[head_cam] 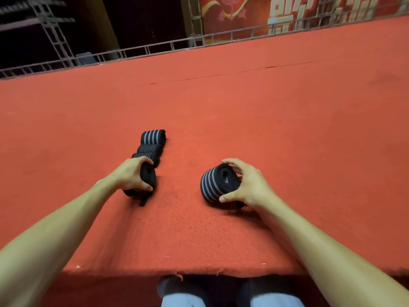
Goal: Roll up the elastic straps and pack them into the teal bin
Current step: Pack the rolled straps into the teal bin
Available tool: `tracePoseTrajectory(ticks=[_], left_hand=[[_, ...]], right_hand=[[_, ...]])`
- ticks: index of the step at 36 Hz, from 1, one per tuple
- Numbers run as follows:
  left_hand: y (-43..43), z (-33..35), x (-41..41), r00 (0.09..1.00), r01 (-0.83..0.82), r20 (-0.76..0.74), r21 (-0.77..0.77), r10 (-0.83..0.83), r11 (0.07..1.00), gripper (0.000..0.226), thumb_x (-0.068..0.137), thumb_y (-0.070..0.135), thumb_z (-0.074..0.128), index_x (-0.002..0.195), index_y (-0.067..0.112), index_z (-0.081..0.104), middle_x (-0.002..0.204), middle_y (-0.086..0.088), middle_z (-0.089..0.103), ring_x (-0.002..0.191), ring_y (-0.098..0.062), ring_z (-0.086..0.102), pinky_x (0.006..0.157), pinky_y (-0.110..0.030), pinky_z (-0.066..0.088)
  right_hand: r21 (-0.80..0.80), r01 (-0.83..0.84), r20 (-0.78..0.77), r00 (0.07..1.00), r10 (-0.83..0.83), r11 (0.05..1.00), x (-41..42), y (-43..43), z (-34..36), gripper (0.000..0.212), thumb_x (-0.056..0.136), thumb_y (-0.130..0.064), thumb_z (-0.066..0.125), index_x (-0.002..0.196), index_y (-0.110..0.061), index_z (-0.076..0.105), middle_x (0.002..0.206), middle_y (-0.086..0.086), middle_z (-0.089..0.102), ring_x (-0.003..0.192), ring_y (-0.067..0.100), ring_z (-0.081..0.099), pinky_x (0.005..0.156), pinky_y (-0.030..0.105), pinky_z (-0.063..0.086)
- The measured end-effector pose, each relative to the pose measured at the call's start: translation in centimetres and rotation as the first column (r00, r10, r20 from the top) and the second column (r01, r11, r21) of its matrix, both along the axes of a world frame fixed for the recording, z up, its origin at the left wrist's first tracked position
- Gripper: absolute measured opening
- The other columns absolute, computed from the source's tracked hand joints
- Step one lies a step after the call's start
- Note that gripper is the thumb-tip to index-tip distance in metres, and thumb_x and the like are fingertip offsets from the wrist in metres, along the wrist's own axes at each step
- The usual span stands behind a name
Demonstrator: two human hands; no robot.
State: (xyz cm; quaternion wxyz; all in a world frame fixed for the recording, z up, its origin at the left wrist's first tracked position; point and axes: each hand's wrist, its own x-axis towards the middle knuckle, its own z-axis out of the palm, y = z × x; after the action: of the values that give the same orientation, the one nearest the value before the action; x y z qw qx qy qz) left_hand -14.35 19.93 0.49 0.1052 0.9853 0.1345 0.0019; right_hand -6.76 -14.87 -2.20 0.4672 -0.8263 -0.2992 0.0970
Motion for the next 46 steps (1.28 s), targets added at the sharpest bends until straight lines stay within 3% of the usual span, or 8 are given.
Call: tracePoseTrajectory(ticks=[8,14,18,21,26,30,33,46], left_hand=[[-10.6,0.9,1.2,0.958,0.269,0.156,-0.181,-0.242,0.946,0.086,0.043,0.041,0.091,0.12,0.024,0.059,0.108,0.006,0.066,0.101,-0.011,0.062,0.089,-0.023,0.046],[-20.9,0.4,4.1,0.879,0.472,0.191,-0.238,-0.436,0.849,0.078,0.051,0.019,0.096,0.12,0.02,0.06,0.107,0.008,0.065,0.099,-0.009,0.06,0.078,0.002,0.036],[-28.8,-0.4,5.7,0.801,0.598,0.186,-0.256,-0.568,0.759,0.091,0.038,0.055,0.083,0.121,0.025,0.06,0.11,0.006,0.067,0.102,-0.014,0.063,0.092,-0.021,0.048],[-35.0,-1.1,6.6,0.714,0.699,0.198,-0.257,-0.672,0.667,0.094,0.037,0.063,0.079,0.123,0.031,0.059,0.113,0.009,0.067,0.105,-0.013,0.064,0.095,-0.037,0.052],[-44.6,-1.1,5.6,0.56,0.82,0.244,-0.303,-0.792,0.486,0.093,0.041,0.061,0.082,0.123,0.026,0.059,0.114,0.008,0.066,0.107,-0.012,0.063,0.096,-0.036,0.051],[-50.6,-1.1,3.4,0.447,0.872,0.307,-0.36,-0.84,0.333,0.077,0.05,0.028,0.094,0.119,0.021,0.06,0.112,0.007,0.066,0.105,-0.011,0.062,0.095,-0.029,0.049],[-54.1,-1.7,2.1,0.385,0.888,0.304,-0.378,-0.871,0.261,0.074,0.049,0.029,0.09,0.117,0.024,0.06,0.111,0.007,0.066,0.104,-0.011,0.063,0.093,-0.032,0.05],[-61.8,-4.9,0.9,0.251,0.907,0.163,-0.383,-0.954,0.174,0.079,0.048,0.03,0.09,0.121,0.025,0.06,0.112,0.008,0.064,0.102,-0.009,0.06,0.091,-0.025,0.047]], right_hand=[[-0.03,0.13,0.021,0.991,-0.13,0.991,-0.8,-6.0,0.6,0.097,0.049,-0.014,0.098,0.135,-0.028,0.054,0.129,-0.009,0.062,0.122,0.005,0.054,0.101,0.013,0.035],[-0.035,0.314,0.055,0.949,-0.312,0.949,-2.7,-13.8,1.0,0.098,0.047,-0.014,0.098,0.135,-0.027,0.055,0.125,-0.01,0.062,0.121,0.004,0.053,0.102,0.012,0.034],[-0.045,0.463,0.071,0.885,-0.459,0.885,-5.1,-20.3,1.4,0.099,0.049,-0.015,0.098,0.137,-0.026,0.053,0.126,-0.008,0.062,0.115,-0.001,0.05,0.097,0.009,0.031],[-0.054,0.59,0.082,0.807,-0.585,0.806,-7.2,-25.5,1.4,0.1,0.048,-0.017,0.099,0.137,-0.027,0.054,0.129,-0.006,0.063,0.123,0.008,0.053,0.103,0.017,0.036],[-0.052,0.752,0.08,0.659,-0.748,0.657,-11.7,-33.7,1.4,0.098,0.05,-0.014,0.098,0.137,-0.023,0.054,0.129,-0.002,0.063,0.119,0.004,0.052,0.1,0.015,0.035],[-0.067,0.832,0.081,0.555,-0.828,0.551,-14.9,-39.0,0.7,0.096,0.053,-0.017,0.097,0.138,-0.025,0.053,0.135,0.002,0.06,0.131,0.014,0.05,0.103,0.022,0.038],[-0.082,0.87,0.081,0.491,-0.867,0.486,-16.6,-41.9,-0.4,0.095,0.053,-0.019,0.097,0.137,-0.026,0.052,0.136,0.003,0.06,0.132,0.017,0.05,0.108,0.031,0.04],[-0.149,0.933,-0.004,0.329,-0.944,0.326,-17.5,-47.4,-6.0,0.103,0.048,-0.025,0.098,0.139,-0.026,0.051,0.131,0.002,0.063,0.131,0.027,0.048,0.108,0.042,0.042]])
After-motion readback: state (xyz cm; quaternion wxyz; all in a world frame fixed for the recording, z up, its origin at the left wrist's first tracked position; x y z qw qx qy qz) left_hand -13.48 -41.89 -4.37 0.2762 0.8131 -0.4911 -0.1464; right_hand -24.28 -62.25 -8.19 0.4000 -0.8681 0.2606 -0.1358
